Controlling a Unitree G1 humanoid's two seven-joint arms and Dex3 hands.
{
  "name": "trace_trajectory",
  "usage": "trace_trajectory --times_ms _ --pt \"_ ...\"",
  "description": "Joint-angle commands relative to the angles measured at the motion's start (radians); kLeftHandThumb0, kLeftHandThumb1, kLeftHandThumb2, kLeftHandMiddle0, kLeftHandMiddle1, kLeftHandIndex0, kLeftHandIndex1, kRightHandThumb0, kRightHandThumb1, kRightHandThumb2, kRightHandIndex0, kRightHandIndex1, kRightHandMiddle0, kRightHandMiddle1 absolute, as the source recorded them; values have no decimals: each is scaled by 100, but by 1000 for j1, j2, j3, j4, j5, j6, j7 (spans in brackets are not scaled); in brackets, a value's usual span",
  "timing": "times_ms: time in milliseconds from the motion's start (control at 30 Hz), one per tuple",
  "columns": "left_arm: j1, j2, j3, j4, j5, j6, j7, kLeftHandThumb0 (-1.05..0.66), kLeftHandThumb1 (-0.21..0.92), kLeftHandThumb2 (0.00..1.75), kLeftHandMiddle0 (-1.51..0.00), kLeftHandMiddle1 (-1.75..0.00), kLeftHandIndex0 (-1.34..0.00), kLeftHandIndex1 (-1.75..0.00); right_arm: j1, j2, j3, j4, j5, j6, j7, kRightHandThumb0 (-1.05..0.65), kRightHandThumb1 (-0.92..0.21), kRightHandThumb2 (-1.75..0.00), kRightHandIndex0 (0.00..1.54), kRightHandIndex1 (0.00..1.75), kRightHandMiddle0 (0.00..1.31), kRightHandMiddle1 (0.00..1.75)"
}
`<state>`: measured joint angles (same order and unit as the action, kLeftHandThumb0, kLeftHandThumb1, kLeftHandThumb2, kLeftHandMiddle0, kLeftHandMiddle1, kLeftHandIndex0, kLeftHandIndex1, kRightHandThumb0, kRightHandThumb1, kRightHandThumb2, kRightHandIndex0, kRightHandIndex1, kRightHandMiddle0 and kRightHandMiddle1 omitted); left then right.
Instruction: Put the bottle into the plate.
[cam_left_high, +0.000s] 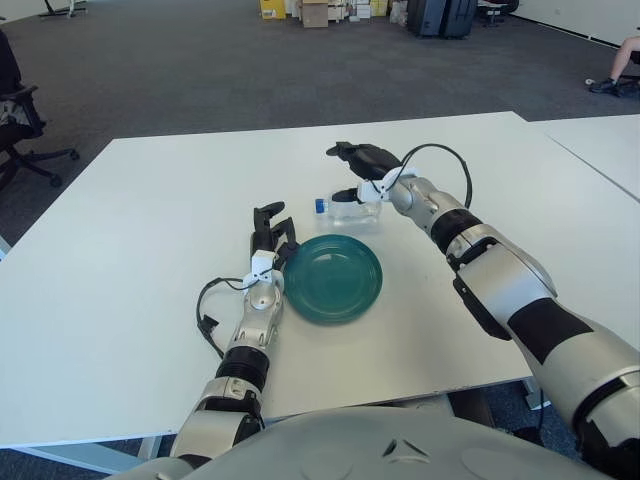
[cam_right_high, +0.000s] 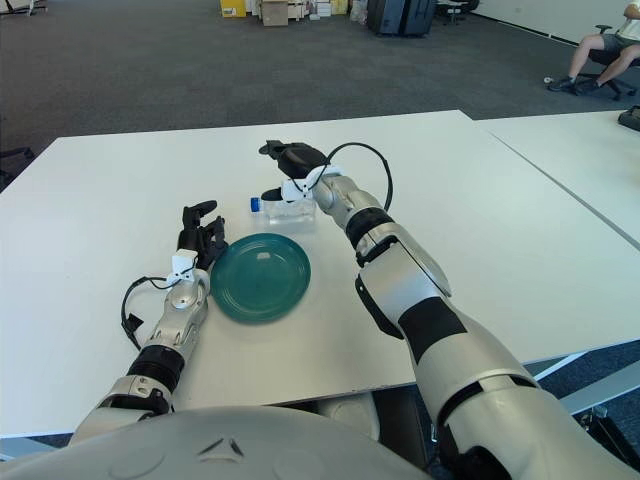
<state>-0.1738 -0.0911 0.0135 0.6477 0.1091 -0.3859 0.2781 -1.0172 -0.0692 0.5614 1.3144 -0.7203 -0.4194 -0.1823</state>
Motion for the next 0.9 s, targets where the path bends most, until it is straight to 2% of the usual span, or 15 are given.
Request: trace_trajectory --times_ms 0,433,867 --pt "4 -4 -8 14 8 -1 1 -63 92 74 -41 -59 -12 -115 -22 8 31 21 -34 30 -37 -87 -92 -51 15 4 0 53" --pt "23 -11 -18 -17 17 6 10 -59 92 77 -40 -58 -11 -113 15 27 80 57 -72 134 -76 -77 -92 -54 18 3 0 43" --pt "30 -10 -18 -9 19 -9 4 -58 92 77 -40 -58 -11 -113 34 23 68 64 -57 175 -67 -74 -92 -51 20 2 0 40"
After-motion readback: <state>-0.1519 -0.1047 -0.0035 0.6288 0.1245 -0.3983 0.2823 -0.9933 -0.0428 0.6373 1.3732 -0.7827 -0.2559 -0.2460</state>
